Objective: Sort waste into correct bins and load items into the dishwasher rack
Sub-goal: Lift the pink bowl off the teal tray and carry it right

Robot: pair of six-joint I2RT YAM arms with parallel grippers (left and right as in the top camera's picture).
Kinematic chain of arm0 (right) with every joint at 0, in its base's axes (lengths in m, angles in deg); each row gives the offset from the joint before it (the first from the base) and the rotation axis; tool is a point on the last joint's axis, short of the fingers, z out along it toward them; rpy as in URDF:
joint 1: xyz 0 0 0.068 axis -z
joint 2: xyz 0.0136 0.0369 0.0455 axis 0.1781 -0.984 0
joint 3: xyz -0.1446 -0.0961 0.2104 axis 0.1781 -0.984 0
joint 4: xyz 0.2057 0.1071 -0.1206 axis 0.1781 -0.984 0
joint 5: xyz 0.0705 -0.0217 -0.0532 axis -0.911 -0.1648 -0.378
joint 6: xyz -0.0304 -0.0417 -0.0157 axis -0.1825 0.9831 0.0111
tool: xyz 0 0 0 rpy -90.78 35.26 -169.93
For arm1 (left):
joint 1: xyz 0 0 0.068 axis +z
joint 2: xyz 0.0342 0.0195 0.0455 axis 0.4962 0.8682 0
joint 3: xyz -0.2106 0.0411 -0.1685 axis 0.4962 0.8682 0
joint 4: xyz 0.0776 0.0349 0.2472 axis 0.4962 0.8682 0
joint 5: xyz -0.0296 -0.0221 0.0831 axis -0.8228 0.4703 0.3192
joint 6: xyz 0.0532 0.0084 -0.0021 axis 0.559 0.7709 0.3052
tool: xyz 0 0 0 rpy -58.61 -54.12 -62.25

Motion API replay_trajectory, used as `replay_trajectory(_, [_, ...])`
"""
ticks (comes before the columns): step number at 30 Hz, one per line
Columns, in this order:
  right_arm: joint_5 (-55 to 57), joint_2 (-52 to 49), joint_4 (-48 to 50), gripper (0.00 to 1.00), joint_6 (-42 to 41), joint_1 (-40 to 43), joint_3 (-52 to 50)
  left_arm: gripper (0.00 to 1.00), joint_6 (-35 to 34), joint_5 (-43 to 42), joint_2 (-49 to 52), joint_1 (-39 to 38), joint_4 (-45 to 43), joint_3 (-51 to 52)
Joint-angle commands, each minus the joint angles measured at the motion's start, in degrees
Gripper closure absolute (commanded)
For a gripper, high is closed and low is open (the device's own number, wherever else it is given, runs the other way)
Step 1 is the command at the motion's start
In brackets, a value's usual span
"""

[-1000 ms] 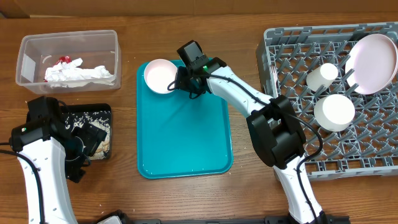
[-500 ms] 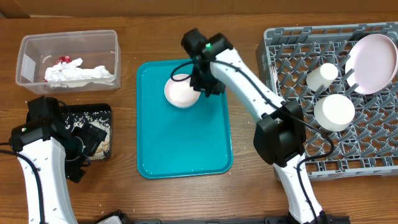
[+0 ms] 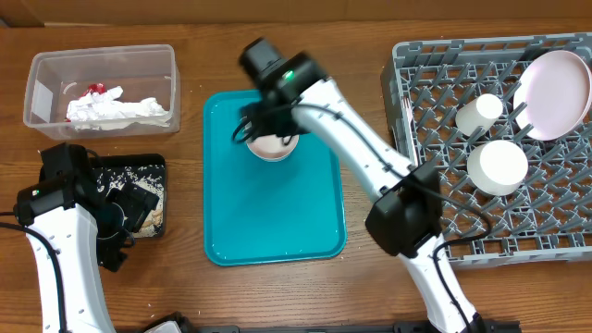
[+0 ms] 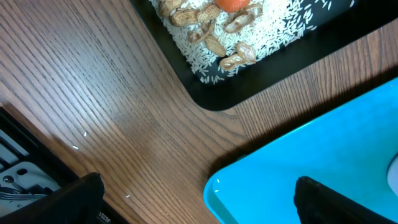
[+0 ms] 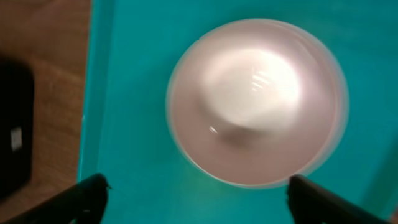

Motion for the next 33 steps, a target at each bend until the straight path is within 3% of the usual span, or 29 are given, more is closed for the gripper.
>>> replay_trajectory(1, [2.9, 0.1, 4.6, 0.01, 3.2, -2.4, -5.4, 0.00, 0.7, 0.0, -0.1, 0.0, 0.0, 0.1])
replay_trajectory(8, [5.8, 0.1, 14.3, 0.02, 3.4, -3.3, -14.4, 0.00, 0.7, 0.0, -0.1, 0.0, 0.0, 0.1])
replay_trajectory(11, [6.3, 0.1, 15.6, 0.08, 3.4, -3.3, -15.7, 0.00, 0.7, 0.0, -0.1, 0.0, 0.0, 0.1])
replay_trajectory(17, [6.3, 0.1, 16.0, 0.43, 3.4, -3.4, -15.9, 0.00, 0.7, 0.0, -0.1, 0.0, 0.0, 0.1])
replay_trajectory(20, [6.3, 0.1, 15.6, 0.65, 2.4, -3.5, -15.9, 0.00, 0.7, 0.0, -0.1, 0.0, 0.0, 0.1])
replay_trajectory(31, [1.9, 0.3, 11.1, 0.96, -3.6, -3.4, -13.5, 0.00, 0.7, 0.0, -0.1, 0.0, 0.0, 0.1])
replay_trajectory(33, [1.9, 0.6, 8.8, 0.96, -5.0, -3.3, -12.0, 0.00, 0.7, 0.0, -0.1, 0.0, 0.0, 0.1])
